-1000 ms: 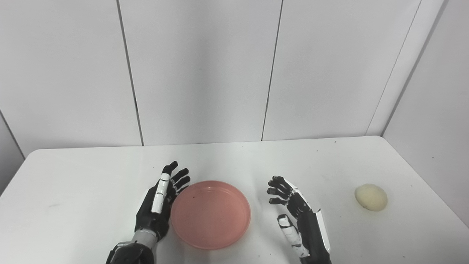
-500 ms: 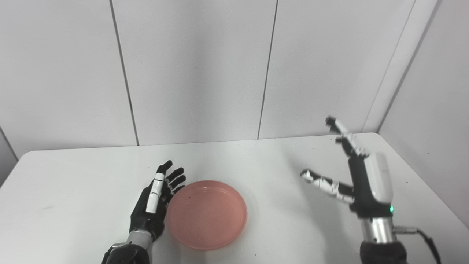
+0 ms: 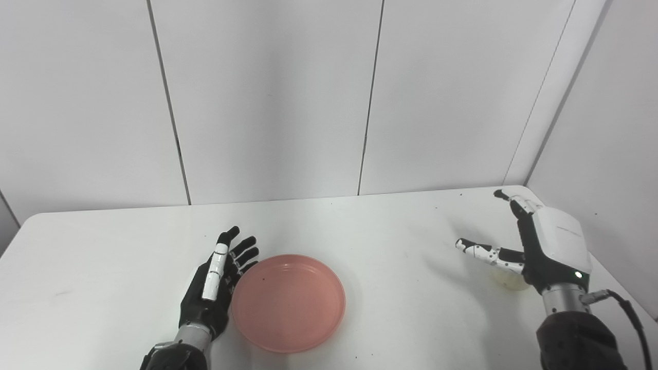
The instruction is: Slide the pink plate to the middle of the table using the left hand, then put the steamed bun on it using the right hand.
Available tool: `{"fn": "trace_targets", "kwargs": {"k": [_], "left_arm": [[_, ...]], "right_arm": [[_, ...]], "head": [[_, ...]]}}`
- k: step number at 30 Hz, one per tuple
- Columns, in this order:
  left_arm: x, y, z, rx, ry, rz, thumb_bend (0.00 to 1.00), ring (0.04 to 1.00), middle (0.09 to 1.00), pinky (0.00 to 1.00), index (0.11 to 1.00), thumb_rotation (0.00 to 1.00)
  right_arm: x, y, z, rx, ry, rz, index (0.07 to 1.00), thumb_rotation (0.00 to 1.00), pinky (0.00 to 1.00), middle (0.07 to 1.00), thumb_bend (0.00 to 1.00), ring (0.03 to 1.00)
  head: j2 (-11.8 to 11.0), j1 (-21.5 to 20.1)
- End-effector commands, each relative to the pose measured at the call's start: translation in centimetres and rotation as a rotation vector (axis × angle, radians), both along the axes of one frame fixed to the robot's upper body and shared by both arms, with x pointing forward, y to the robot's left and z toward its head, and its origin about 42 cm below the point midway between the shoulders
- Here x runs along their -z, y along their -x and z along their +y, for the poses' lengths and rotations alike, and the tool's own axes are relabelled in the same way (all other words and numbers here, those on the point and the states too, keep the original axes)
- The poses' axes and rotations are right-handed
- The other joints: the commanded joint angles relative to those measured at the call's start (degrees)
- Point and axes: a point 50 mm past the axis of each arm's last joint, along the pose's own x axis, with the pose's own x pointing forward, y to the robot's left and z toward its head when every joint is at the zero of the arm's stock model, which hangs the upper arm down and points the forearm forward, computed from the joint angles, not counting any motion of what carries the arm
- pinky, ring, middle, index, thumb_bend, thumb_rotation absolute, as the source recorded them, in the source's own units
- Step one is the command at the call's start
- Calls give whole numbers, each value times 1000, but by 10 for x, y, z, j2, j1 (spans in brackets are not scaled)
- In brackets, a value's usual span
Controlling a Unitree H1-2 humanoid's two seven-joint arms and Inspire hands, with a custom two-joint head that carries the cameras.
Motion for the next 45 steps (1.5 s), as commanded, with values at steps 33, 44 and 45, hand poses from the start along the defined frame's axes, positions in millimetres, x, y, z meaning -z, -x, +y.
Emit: {"fn": "trace_targets", "kwargs": {"k": [33, 44, 45], "left_arm": [[-3, 2, -1, 32, -26, 21, 648, 828, 815, 813, 910, 838], [-2, 2, 1, 34, -25, 25, 649, 822, 807, 812, 906, 837], [-2, 2, 1, 34, -25, 24, 646, 823, 808, 812, 907, 839]], "right_arm": [[68, -38, -65, 268, -3, 163, 749, 542, 781, 798, 1000, 769], [71, -43, -65, 317, -91, 114, 513, 146, 208, 384, 596, 274], [71, -43, -66, 320, -89, 115, 496, 59, 209, 436, 559, 279]], "head": [[7, 2], [11, 0], [12, 0]]}}
